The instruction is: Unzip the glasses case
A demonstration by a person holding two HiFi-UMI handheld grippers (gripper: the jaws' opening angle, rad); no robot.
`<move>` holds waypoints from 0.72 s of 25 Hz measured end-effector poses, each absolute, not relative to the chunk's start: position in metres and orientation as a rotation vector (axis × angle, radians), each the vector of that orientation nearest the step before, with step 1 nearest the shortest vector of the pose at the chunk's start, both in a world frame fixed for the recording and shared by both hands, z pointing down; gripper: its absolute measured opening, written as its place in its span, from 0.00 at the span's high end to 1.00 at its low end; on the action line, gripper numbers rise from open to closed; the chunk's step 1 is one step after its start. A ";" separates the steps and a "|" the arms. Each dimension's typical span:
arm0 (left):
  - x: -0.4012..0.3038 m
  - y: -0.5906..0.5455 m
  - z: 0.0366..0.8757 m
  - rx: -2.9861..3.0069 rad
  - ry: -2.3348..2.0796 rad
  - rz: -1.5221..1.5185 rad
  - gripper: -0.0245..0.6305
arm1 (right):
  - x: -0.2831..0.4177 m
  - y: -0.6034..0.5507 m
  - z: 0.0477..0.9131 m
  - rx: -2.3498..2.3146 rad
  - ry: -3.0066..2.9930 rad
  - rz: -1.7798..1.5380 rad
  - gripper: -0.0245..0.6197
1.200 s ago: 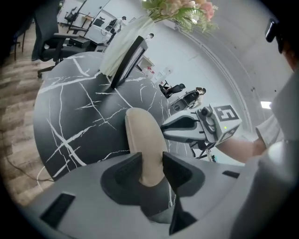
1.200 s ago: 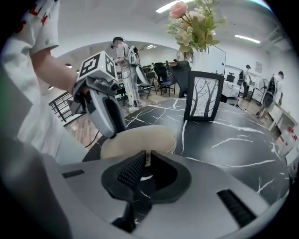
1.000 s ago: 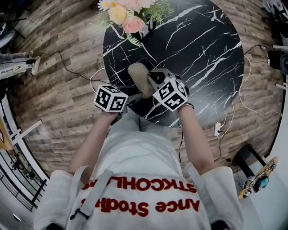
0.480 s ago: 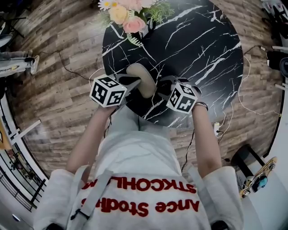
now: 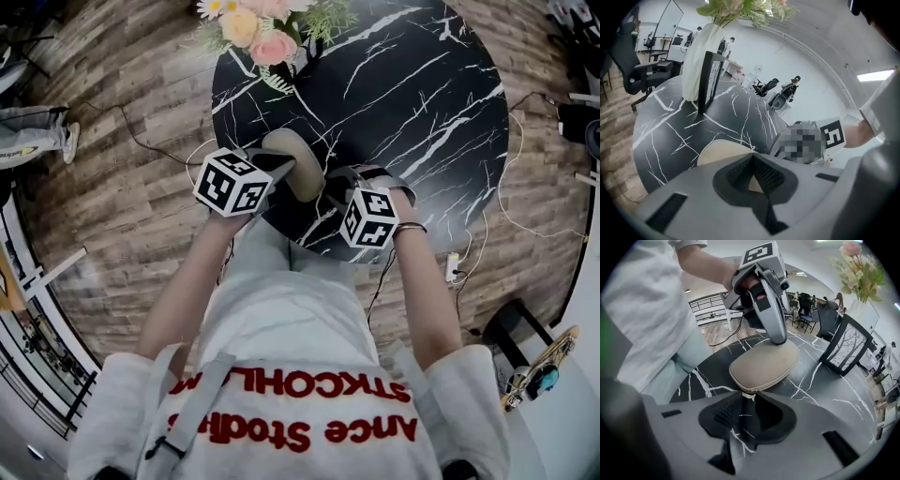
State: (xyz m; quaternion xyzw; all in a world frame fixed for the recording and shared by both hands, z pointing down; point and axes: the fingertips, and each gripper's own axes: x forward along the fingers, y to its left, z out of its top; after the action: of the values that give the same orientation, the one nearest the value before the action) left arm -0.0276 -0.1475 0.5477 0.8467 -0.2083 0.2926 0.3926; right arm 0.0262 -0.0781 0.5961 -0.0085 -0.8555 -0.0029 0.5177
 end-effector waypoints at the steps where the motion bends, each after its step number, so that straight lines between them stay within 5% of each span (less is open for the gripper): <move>1: -0.028 -0.148 0.547 2.147 -0.532 0.737 0.95 | 0.026 -0.076 0.596 -0.008 -2.053 0.001 0.81; 18: -0.031 -0.146 0.548 2.147 -0.549 0.683 0.95 | 0.017 -0.062 0.591 0.370 -2.174 0.319 0.83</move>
State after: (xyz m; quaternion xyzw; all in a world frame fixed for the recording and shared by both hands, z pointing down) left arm -0.0306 -0.1463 0.5475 0.8486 -0.2169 0.2699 0.4001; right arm 0.0170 -0.0619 0.5909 0.1491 -0.8757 0.1285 0.4409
